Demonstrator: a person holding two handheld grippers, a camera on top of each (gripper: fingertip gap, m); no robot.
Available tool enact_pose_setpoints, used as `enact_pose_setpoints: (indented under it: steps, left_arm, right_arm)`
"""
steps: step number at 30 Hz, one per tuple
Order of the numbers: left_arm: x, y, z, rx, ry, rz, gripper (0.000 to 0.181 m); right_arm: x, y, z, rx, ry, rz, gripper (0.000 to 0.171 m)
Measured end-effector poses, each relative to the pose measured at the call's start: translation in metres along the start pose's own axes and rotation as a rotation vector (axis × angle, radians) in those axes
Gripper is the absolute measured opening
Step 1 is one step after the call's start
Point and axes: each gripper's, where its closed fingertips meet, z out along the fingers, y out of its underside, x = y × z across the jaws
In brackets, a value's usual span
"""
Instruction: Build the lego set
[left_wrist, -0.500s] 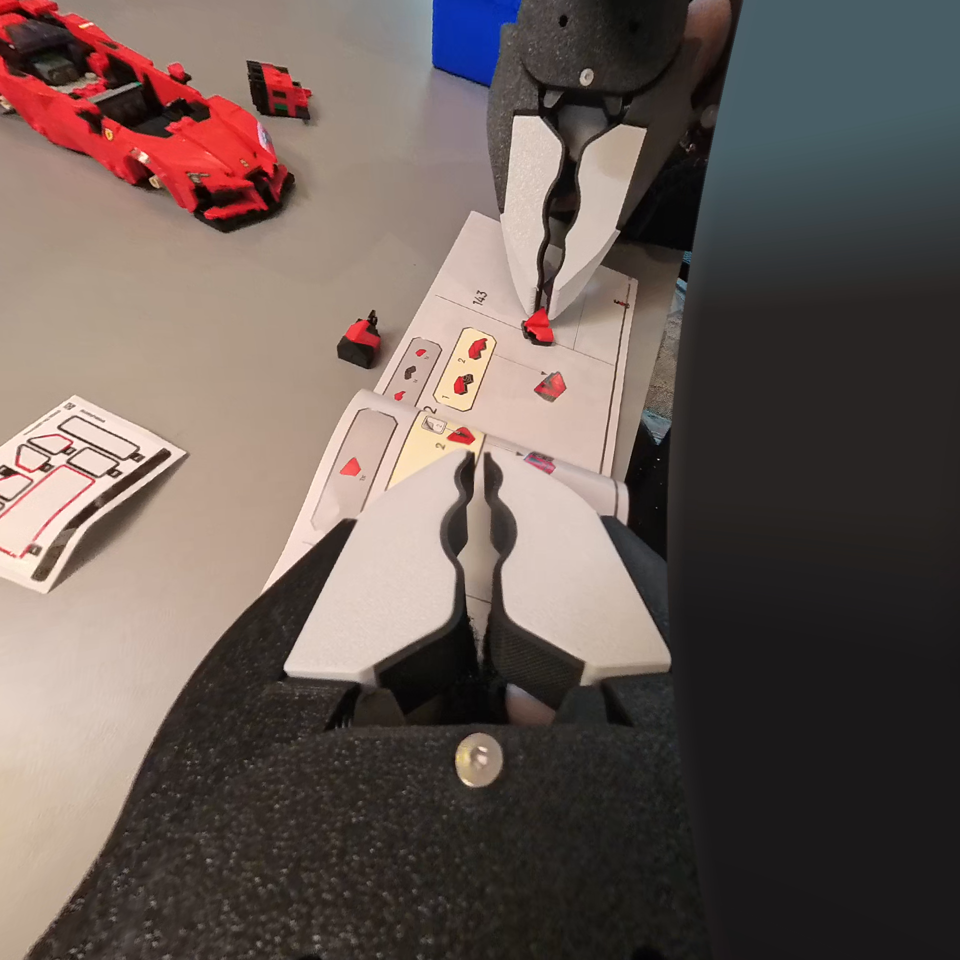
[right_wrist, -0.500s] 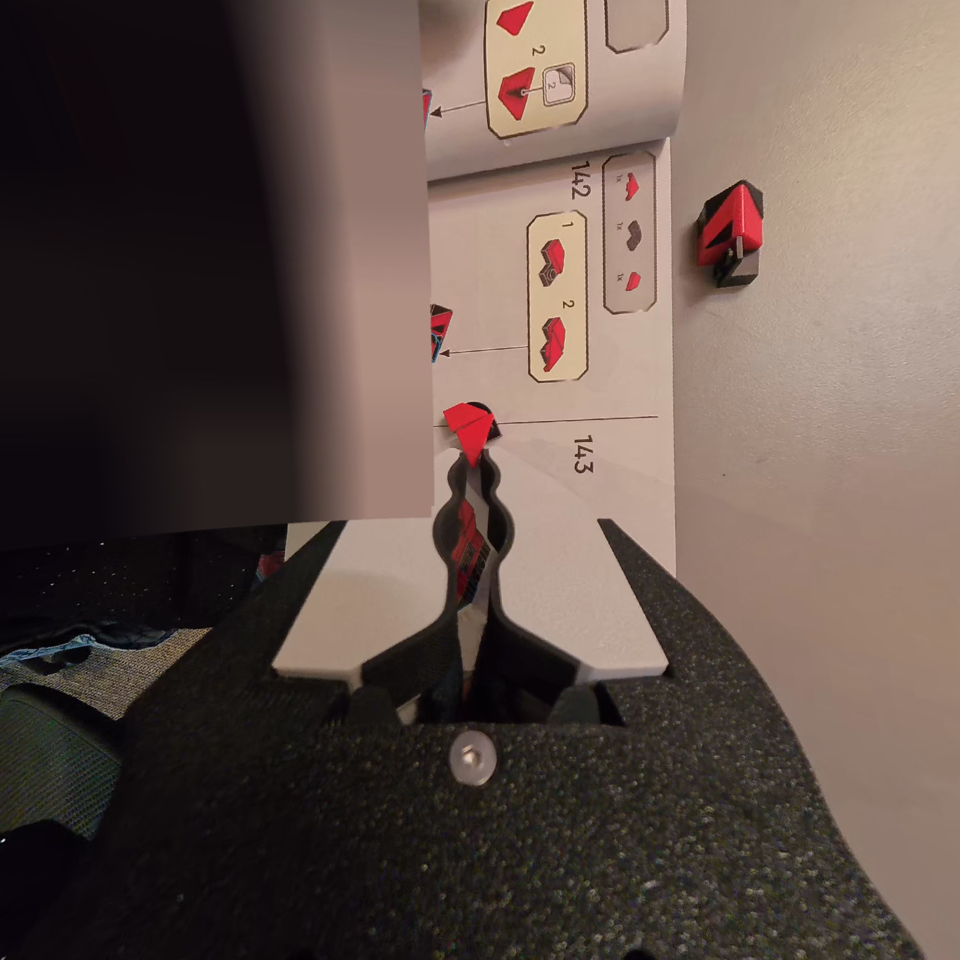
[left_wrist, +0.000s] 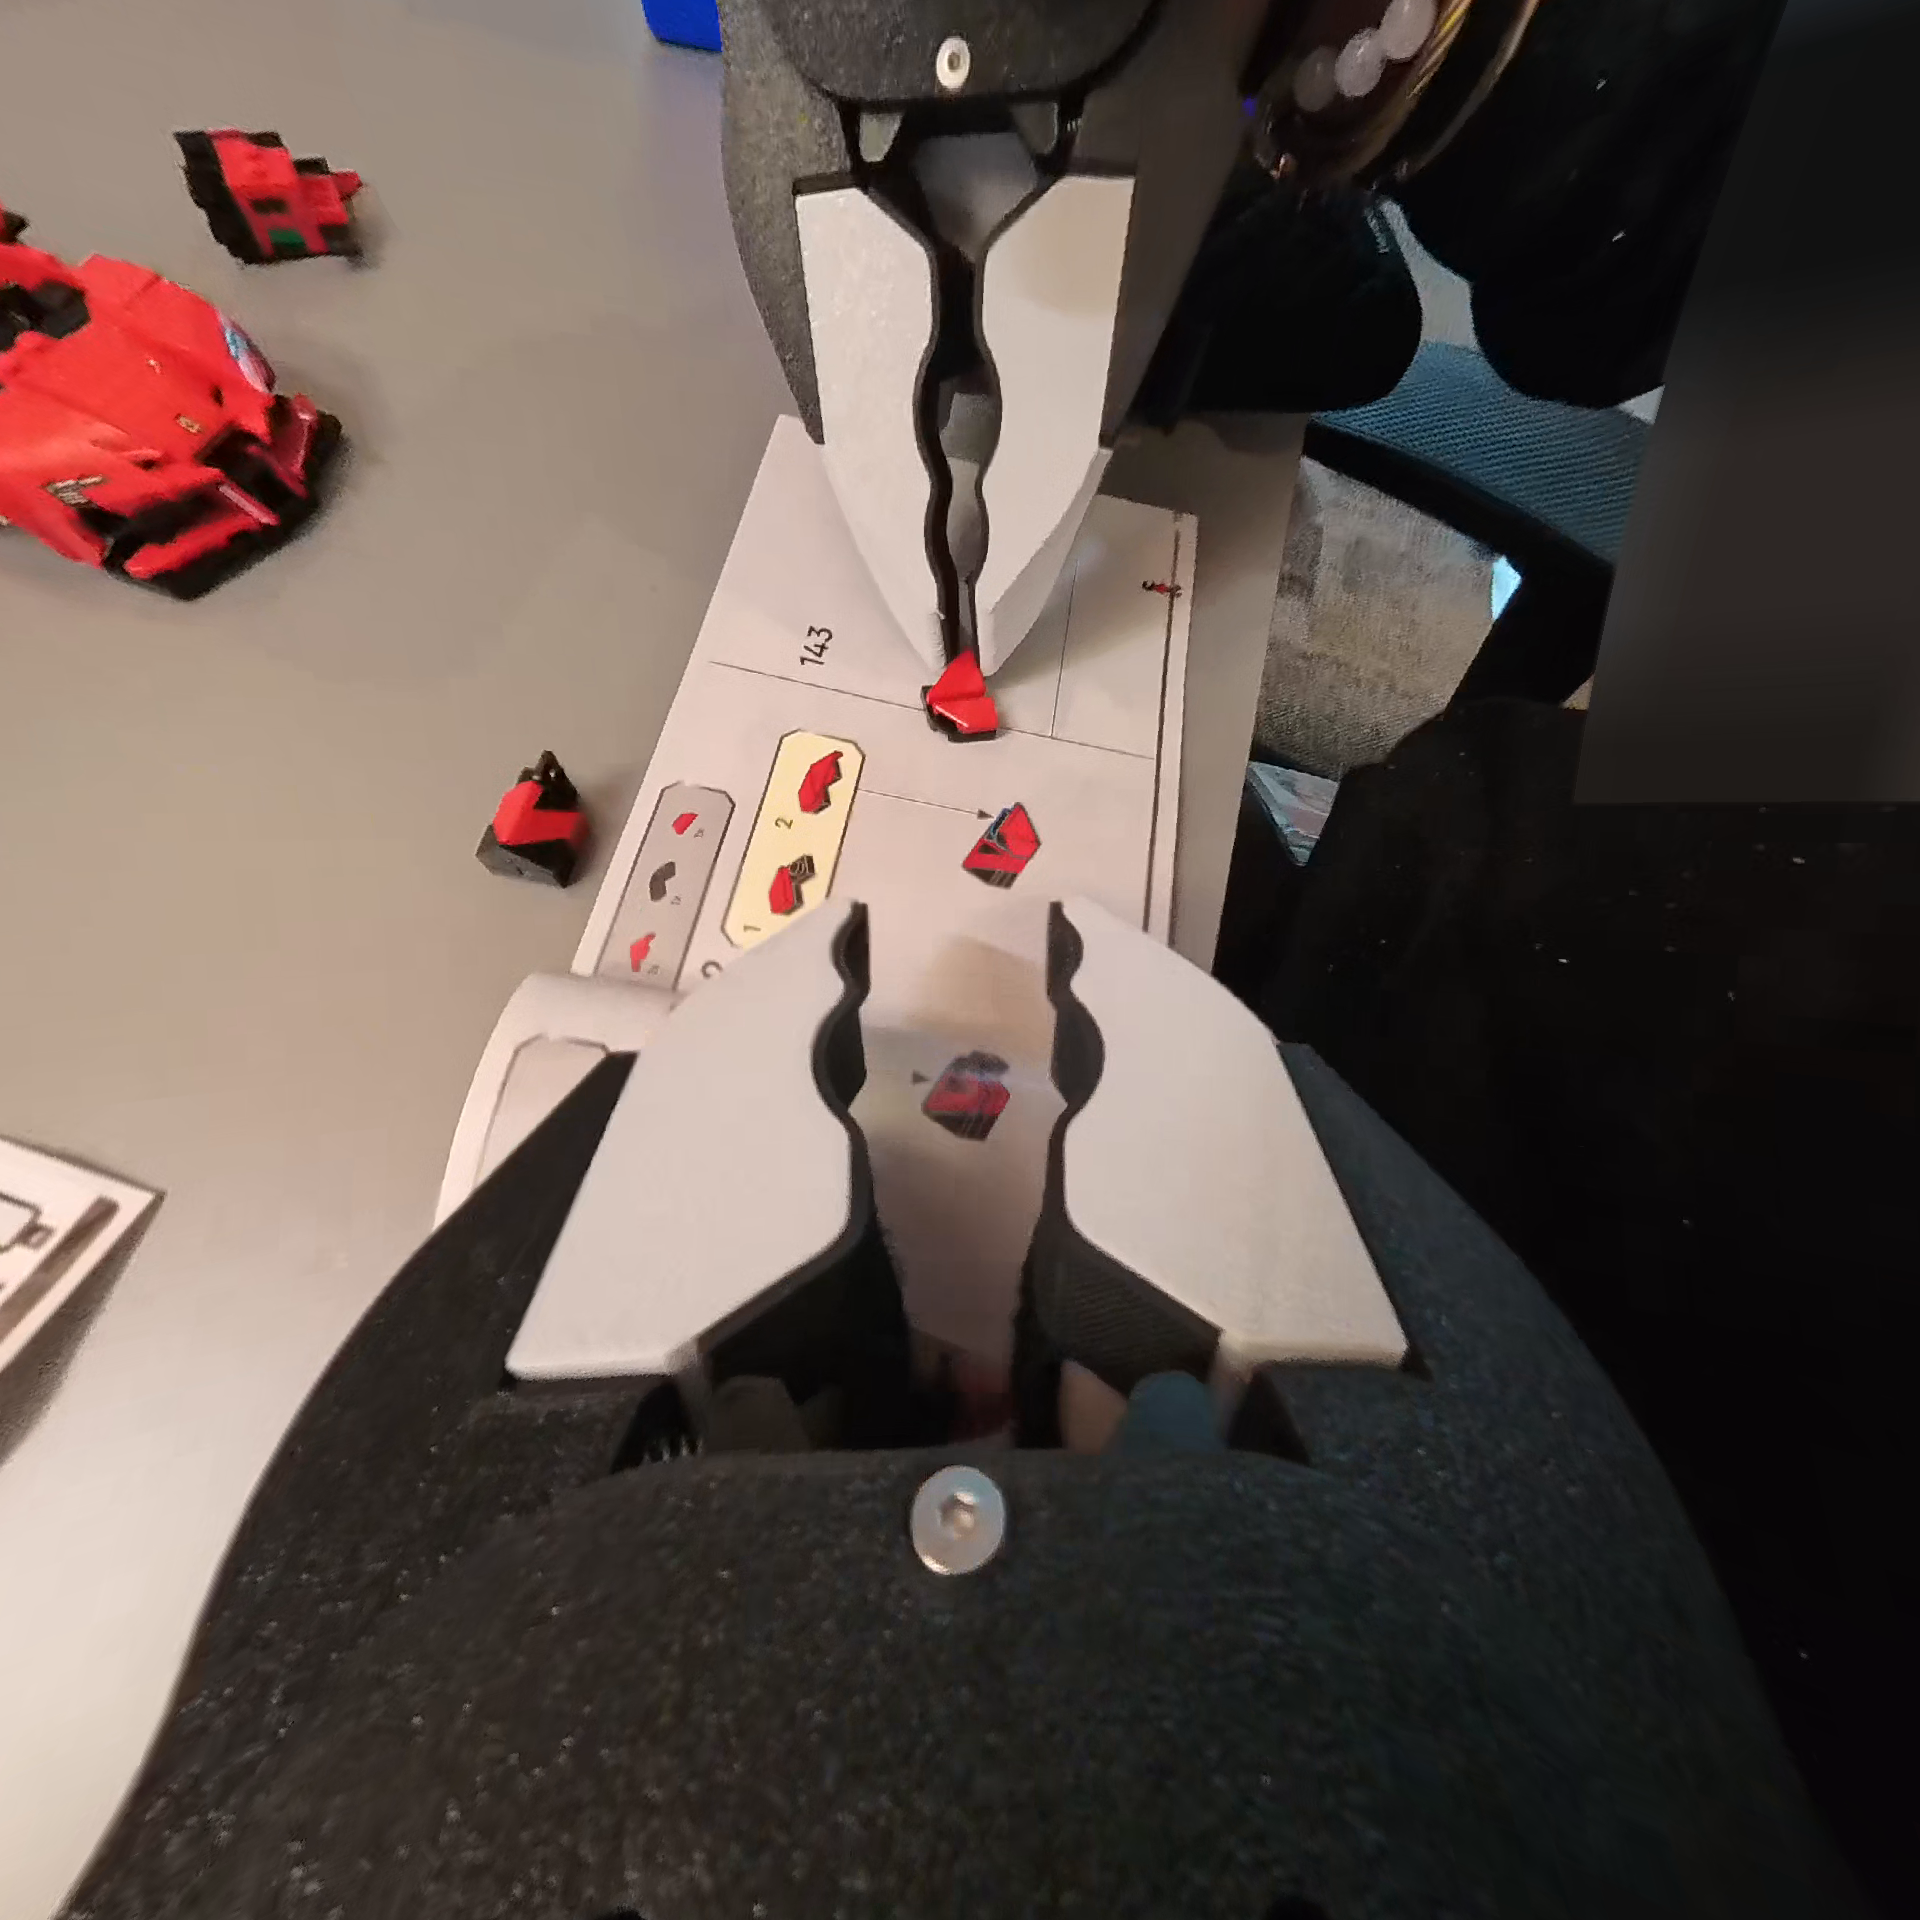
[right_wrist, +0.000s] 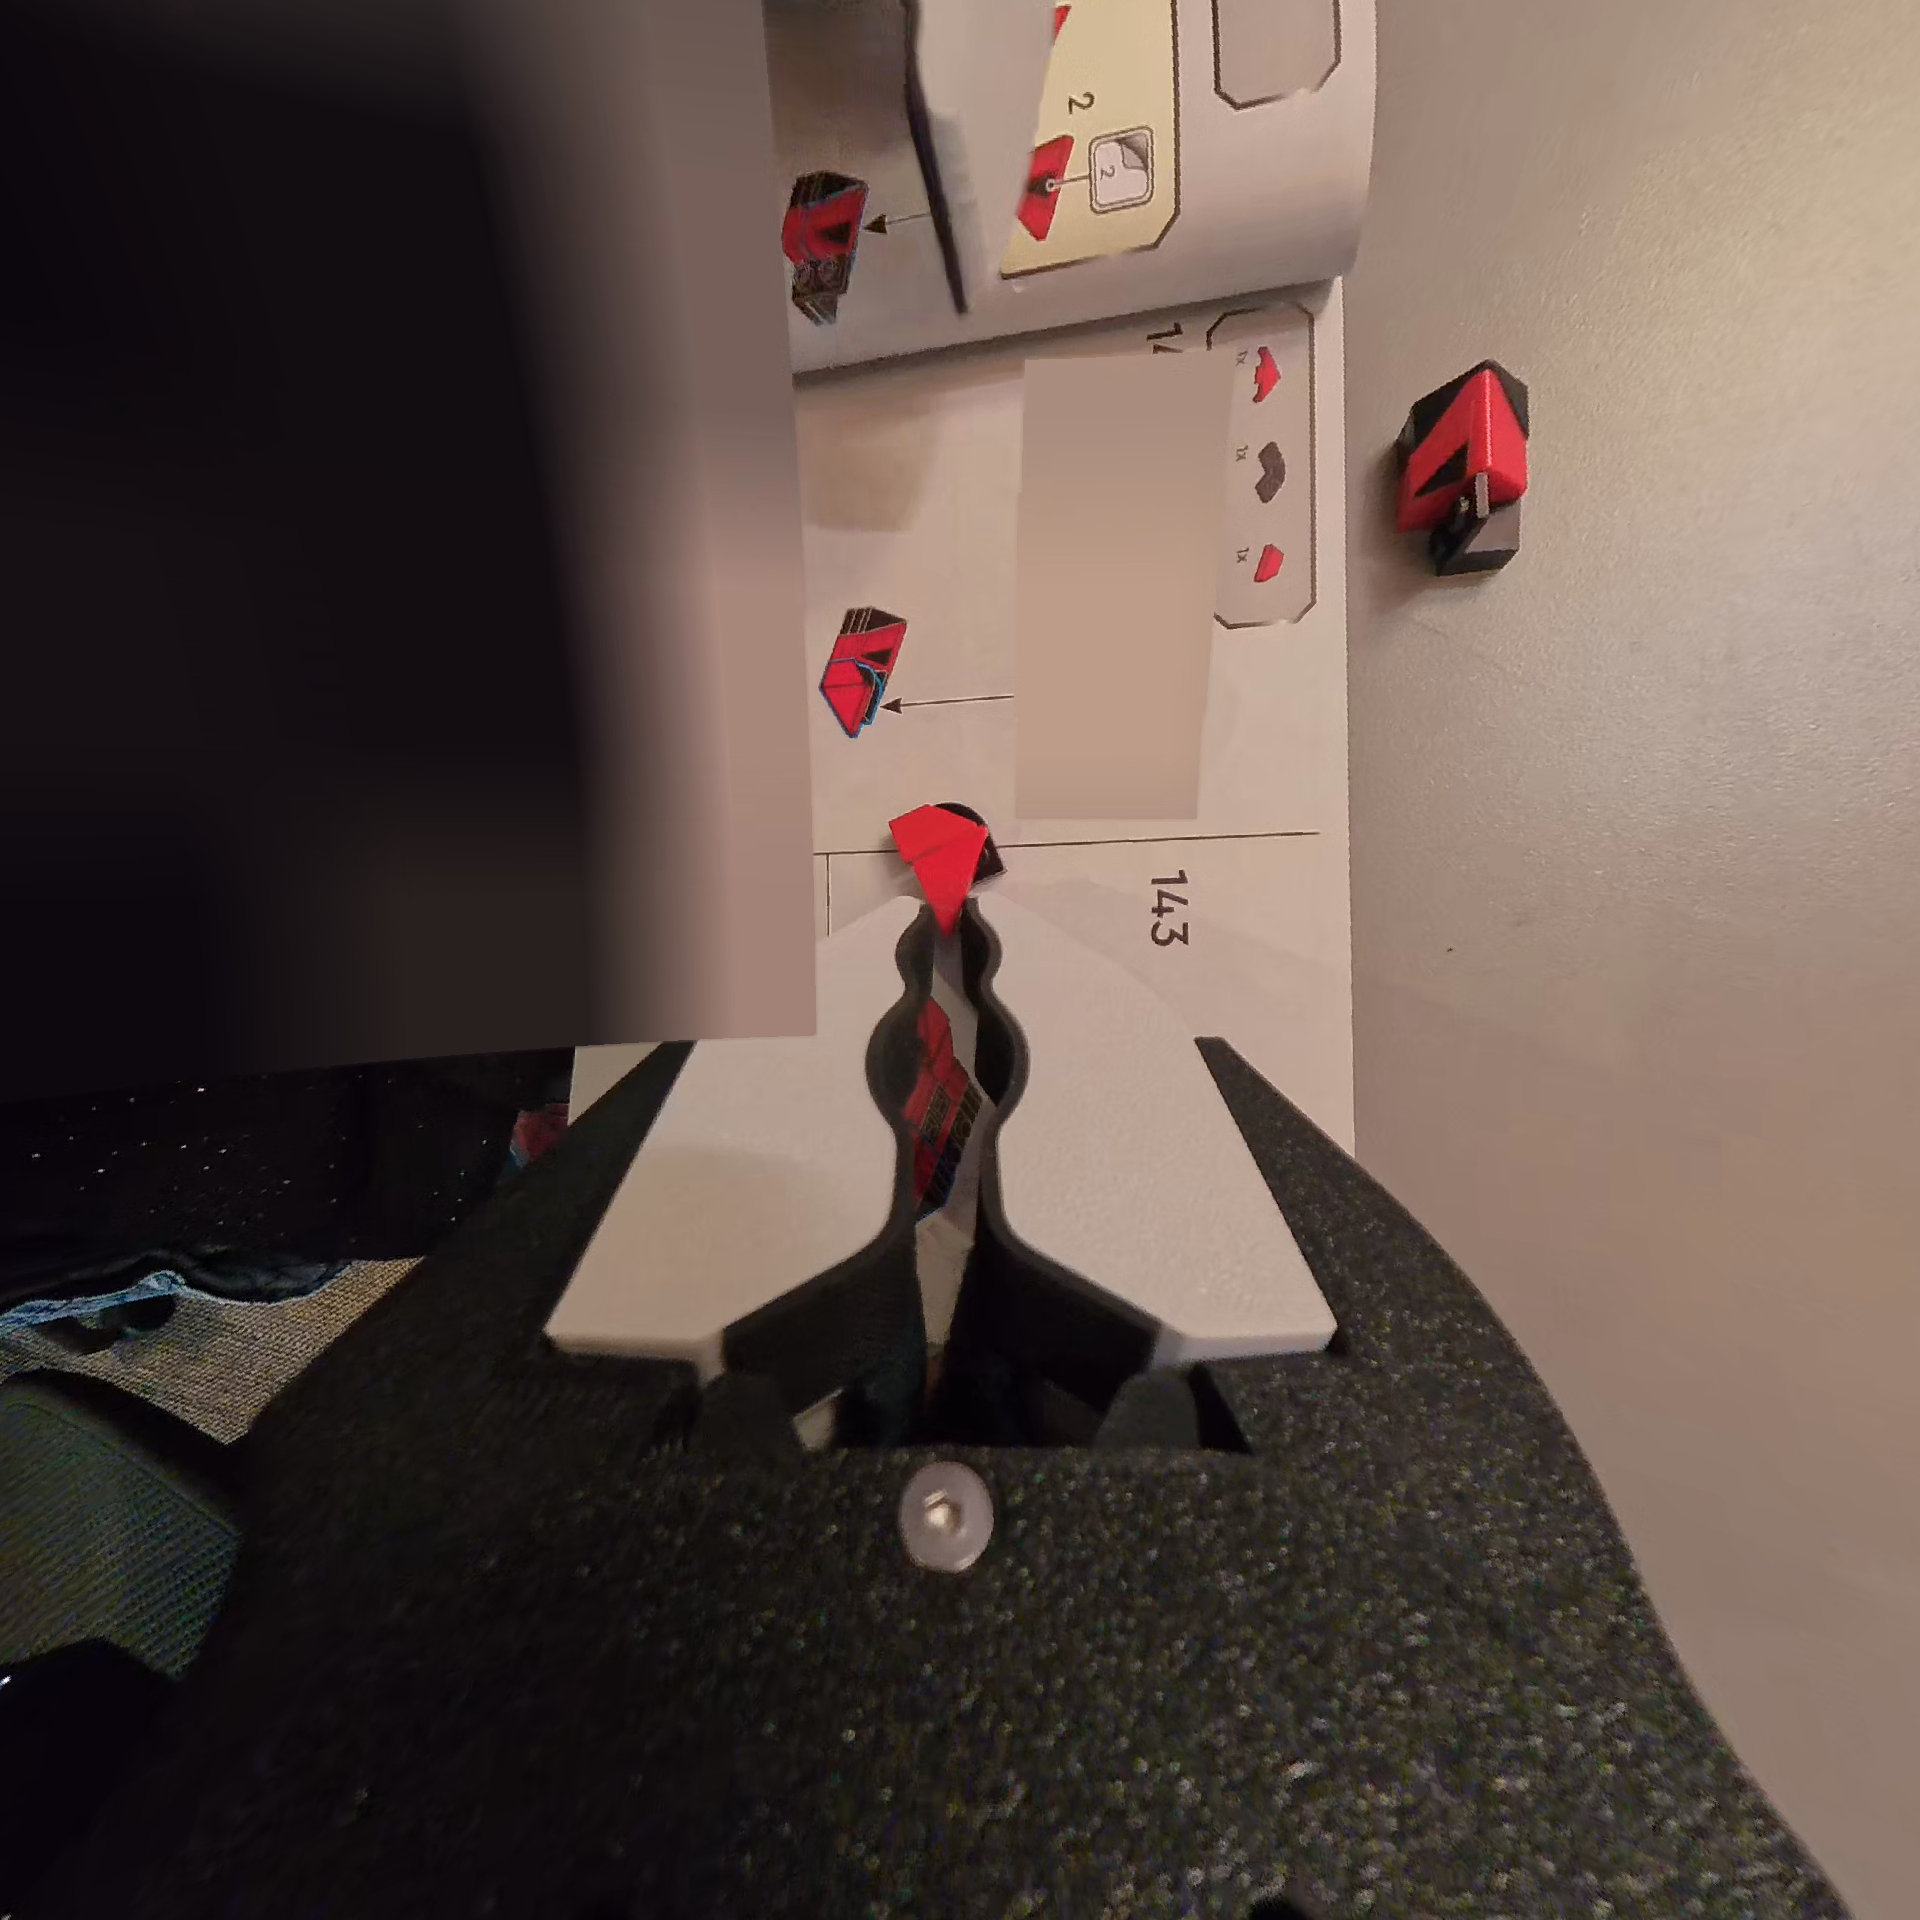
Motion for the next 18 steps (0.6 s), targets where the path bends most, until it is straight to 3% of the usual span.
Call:
enact_pose_setpoints:
  steps: [8,18]
  left_arm:
    - [-0.006,-0.009,0.014,-0.032,-0.056,0.02,0.048]
    - [-0.002,-0.003,0.013,-0.033,-0.039,-0.005,0.049]
  right_arm:
    - [0.0,0.0,0.0,0.009,0.002,-0.002,0.005]
    - [0.001,0.0,0.0,0.014,0.005,-0.005,0.005]
